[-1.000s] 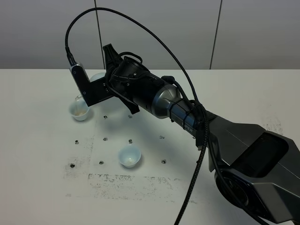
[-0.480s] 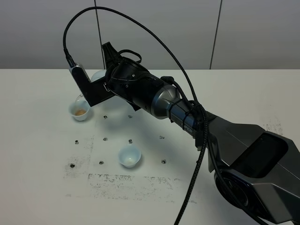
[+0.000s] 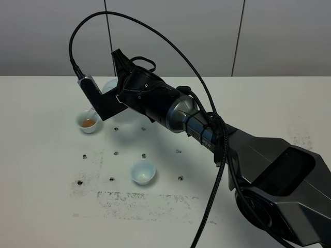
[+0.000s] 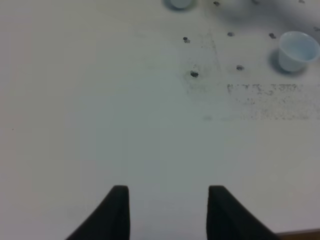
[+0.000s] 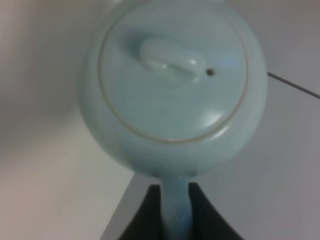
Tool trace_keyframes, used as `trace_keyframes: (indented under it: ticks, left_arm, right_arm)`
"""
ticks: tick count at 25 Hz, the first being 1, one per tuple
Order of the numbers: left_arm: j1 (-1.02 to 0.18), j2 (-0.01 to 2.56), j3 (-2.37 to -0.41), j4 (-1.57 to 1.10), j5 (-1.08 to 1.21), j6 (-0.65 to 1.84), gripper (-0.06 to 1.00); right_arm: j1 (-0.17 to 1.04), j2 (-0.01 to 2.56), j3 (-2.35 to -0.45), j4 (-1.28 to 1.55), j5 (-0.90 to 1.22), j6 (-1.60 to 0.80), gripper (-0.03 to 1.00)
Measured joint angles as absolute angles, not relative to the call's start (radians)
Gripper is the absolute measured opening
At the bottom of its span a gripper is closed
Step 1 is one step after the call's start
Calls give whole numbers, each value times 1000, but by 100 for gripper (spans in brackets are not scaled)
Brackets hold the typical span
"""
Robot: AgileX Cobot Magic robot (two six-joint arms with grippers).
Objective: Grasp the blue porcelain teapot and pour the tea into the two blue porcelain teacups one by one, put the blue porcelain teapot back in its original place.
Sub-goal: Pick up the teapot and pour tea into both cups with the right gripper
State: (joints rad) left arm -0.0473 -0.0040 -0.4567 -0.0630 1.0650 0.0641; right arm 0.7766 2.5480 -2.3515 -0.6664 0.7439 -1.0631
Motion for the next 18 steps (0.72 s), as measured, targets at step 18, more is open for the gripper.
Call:
trace_keyframes:
  ticks: [18]
  left_arm:
    - [-47,-4,-457,-63,1065,64,43]
  right_arm:
    - [777,2556,-2351,-697,744,-1077,6]
